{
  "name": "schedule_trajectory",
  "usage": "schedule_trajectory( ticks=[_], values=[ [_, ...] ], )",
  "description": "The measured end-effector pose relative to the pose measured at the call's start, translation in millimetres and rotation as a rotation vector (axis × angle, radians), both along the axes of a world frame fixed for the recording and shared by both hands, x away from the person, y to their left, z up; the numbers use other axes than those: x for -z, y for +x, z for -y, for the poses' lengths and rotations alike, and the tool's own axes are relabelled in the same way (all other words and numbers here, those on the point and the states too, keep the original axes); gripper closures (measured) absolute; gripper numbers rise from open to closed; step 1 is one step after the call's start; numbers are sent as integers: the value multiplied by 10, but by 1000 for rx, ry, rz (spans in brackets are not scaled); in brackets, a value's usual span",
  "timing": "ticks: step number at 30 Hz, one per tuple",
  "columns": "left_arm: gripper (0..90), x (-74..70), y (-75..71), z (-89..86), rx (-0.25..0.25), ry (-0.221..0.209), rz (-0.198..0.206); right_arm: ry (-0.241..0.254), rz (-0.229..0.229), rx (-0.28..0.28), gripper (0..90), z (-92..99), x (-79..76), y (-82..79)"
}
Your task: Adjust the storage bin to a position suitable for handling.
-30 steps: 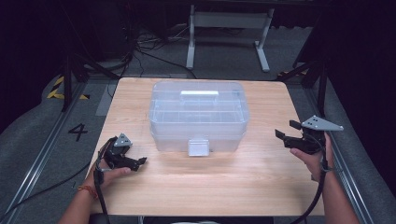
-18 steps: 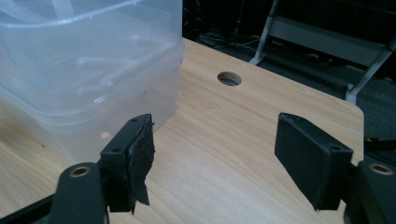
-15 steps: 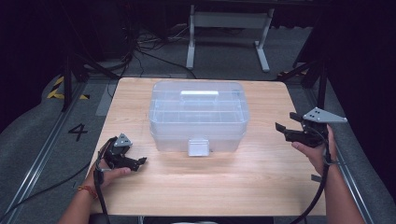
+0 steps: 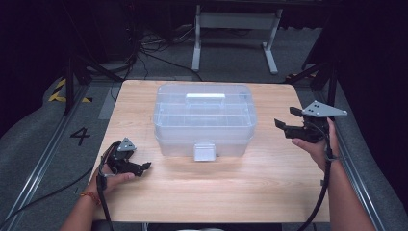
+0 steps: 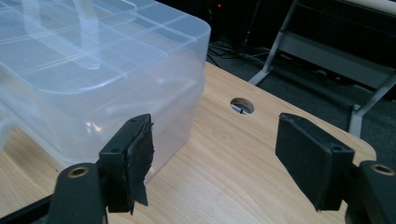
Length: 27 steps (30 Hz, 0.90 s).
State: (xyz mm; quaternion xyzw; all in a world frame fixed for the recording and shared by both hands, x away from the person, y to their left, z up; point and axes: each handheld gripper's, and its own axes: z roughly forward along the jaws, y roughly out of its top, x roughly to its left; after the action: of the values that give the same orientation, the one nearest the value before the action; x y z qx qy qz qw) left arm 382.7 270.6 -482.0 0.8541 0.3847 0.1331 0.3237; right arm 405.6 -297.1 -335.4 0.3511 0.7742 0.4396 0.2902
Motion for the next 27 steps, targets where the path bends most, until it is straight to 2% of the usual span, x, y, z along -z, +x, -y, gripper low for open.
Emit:
schedule_trajectory(
  ticks=[13, 27],
  values=[
    [35, 0, 0, 0, -1, -1, 0, -6, 9, -59, 284, -283, -71, 96],
    [36, 0, 0, 0, 0, 0, 0, -5, 17, -98, 290, -530, -170, 214]
  ],
)
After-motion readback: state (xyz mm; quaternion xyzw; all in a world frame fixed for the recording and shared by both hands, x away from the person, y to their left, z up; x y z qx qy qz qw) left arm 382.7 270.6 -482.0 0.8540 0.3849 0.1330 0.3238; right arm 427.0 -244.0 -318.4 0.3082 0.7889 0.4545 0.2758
